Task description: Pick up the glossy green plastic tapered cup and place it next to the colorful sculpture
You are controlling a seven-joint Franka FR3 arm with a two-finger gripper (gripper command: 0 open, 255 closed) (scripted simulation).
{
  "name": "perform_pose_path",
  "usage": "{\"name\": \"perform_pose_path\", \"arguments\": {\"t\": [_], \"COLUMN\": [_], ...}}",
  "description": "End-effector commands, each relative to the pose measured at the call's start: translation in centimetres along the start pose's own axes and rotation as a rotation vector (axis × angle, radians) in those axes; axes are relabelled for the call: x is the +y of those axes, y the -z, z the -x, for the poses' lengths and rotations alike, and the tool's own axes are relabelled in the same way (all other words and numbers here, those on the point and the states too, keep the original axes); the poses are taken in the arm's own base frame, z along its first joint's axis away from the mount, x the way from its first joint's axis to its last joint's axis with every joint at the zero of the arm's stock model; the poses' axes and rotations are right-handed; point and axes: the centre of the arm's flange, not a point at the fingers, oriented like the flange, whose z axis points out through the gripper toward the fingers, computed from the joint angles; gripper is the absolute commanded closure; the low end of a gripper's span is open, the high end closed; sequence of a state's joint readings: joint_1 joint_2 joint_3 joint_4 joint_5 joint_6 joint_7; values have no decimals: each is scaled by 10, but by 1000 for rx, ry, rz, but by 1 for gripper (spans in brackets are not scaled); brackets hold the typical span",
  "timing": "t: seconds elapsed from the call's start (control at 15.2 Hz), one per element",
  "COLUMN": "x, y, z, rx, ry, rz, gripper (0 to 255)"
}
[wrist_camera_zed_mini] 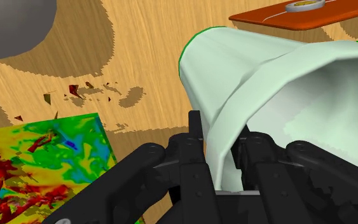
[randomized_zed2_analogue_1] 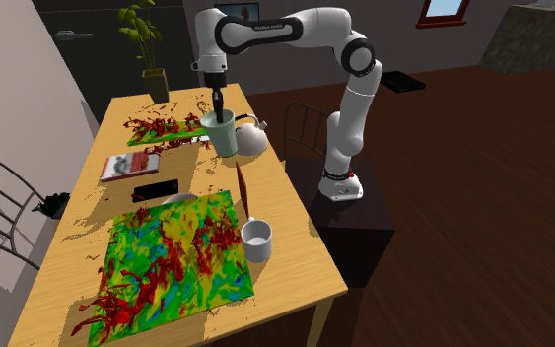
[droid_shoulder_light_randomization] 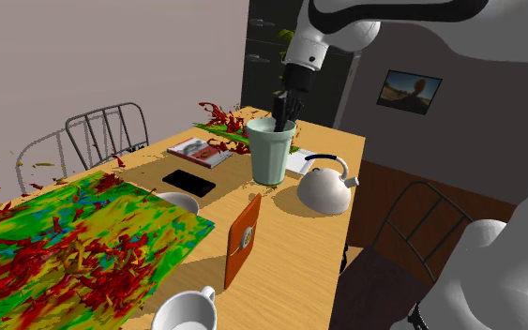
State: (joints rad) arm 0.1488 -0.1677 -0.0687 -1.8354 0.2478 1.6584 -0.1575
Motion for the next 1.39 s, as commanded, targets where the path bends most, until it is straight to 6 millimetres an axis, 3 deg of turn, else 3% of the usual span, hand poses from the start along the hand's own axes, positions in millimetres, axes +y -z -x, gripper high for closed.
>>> {"name": "perform_pose_path", "arguments": {"t": [0.0, 1.32], "x": [2, 29], "y": [-9, -111], "z": [0, 3], "rx": [1, 1], "ry": [0, 0], "rz": [0, 0], "gripper": [255, 255]}}
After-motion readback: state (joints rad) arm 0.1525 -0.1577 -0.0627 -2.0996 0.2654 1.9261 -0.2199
